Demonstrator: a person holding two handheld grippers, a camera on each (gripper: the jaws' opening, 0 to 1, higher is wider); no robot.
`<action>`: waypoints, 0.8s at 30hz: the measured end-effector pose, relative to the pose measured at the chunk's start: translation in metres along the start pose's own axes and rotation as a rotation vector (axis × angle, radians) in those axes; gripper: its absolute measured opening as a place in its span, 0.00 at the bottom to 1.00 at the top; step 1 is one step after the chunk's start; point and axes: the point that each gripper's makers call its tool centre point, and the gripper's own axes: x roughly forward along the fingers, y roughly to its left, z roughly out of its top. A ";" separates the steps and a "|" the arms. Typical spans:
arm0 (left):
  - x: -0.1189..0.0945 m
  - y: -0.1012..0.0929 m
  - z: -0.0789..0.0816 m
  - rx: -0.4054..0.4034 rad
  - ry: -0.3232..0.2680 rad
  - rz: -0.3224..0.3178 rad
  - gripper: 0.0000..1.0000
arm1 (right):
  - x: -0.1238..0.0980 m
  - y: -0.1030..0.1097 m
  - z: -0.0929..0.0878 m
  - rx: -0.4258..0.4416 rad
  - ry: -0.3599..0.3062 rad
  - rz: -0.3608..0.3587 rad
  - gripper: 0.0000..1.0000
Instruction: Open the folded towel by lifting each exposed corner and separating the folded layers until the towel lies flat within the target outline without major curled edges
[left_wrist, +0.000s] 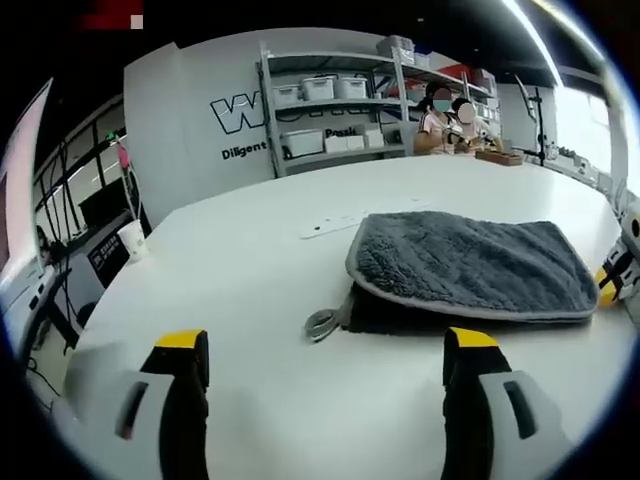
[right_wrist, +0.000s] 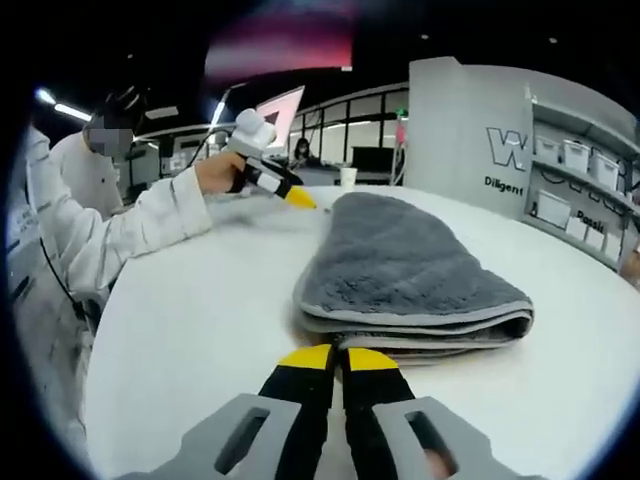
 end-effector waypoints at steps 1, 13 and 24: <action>-0.001 0.000 0.001 0.000 -0.002 -0.003 0.97 | 0.000 0.001 0.000 -0.004 0.001 0.001 0.00; -0.010 -0.011 0.000 0.001 -0.012 -0.093 0.99 | 0.012 0.019 0.004 -0.087 0.001 0.041 0.00; -0.015 -0.034 -0.009 0.042 0.020 -0.184 0.99 | 0.022 0.030 0.008 -0.172 -0.006 0.046 0.00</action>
